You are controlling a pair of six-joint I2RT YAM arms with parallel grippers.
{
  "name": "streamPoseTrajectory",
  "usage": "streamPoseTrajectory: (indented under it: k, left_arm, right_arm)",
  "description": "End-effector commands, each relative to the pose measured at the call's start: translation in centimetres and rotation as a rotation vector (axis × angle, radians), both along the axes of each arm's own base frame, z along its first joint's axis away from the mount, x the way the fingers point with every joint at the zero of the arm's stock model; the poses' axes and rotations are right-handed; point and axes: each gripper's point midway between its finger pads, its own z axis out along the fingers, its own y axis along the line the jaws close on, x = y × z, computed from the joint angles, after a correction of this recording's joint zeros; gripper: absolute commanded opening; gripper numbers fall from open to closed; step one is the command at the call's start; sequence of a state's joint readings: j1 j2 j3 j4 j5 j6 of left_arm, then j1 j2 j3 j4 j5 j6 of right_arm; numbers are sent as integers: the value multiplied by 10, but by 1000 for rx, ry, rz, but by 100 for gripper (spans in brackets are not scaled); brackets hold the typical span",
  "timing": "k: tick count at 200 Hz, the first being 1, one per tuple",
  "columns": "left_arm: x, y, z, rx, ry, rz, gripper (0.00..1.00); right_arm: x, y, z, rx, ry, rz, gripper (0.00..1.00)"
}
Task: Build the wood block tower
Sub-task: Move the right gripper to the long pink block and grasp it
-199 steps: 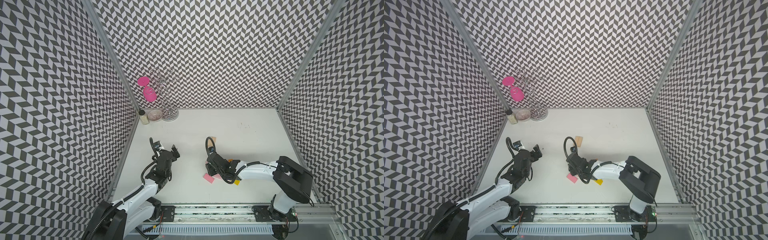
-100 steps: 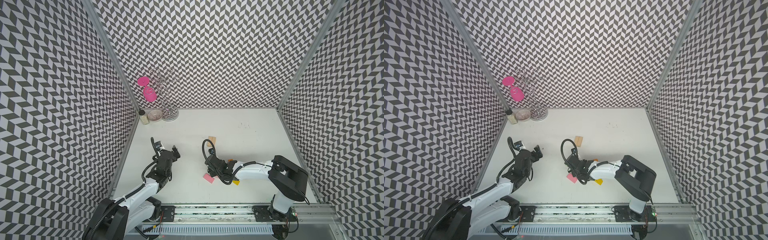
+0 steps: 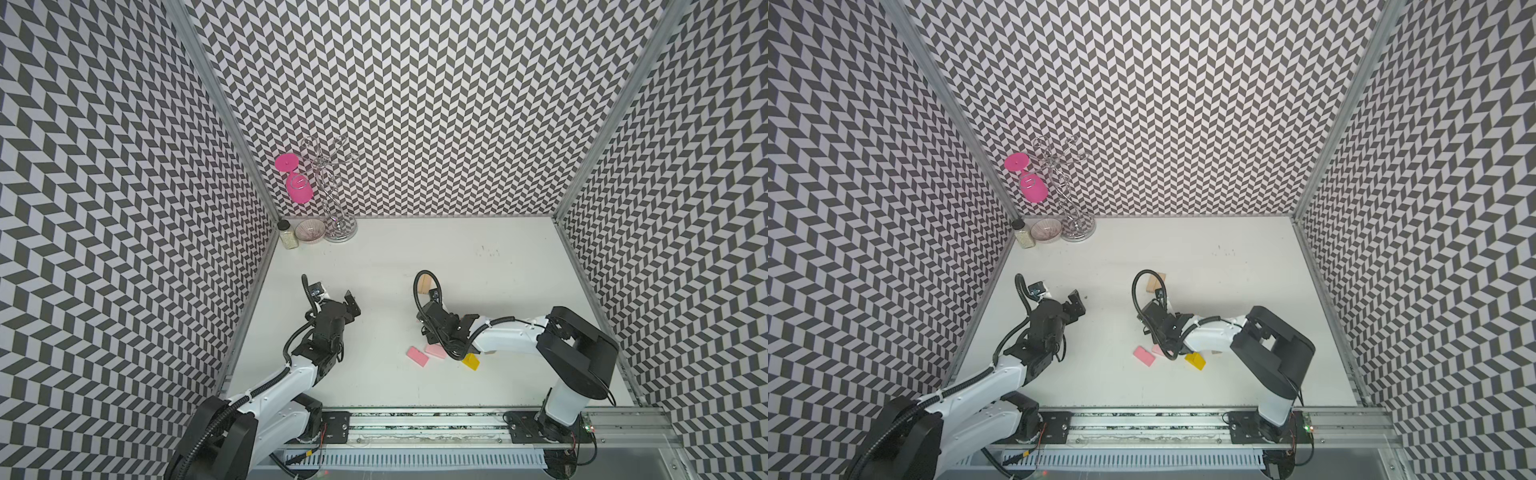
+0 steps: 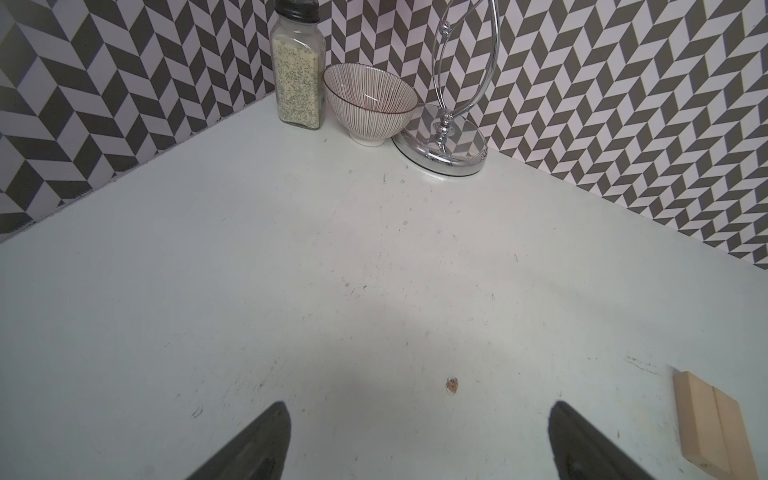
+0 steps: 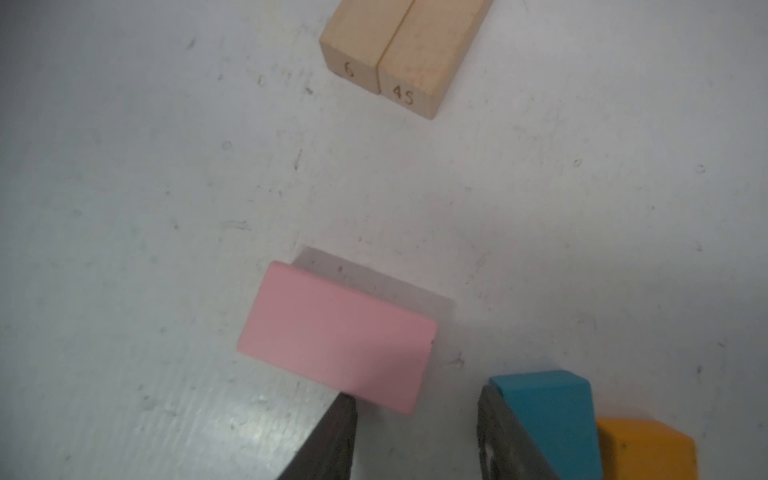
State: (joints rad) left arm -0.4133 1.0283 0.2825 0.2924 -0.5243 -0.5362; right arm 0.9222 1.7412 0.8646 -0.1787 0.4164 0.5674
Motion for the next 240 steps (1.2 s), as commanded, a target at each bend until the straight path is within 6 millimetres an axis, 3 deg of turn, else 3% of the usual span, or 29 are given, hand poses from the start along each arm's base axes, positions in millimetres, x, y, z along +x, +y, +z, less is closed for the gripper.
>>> streamPoseTrajectory:
  k: [1, 26, 53, 82, 123, 166, 240]
  left_arm:
    - [4, -1, 8, -19, -32, 2, 97]
    - [4, -1, 8, -19, -32, 3, 97]
    - [4, -1, 9, -19, -33, 3, 97]
    - [4, -1, 9, -20, -34, 0, 97]
    - [3, -2, 9, -22, -34, -5, 97]
    - [4, -2, 9, -21, -37, -7, 97]
    - [4, -3, 9, -22, -39, -11, 97]
  right_arm:
    - [10, -3, -6, 23, -9, -27, 47]
    - [11, 5, -6, 40, 1, 5, 47]
    - [3, 21, 6, 78, -26, 74, 65]
    - [2, 29, 9, 100, -29, 105, 74]
    - [15, 31, 4, 50, -49, 78, 88]
    - [26, 35, -2, 31, -45, 69, 86]
    - [33, 36, -2, 32, -38, 56, 60]
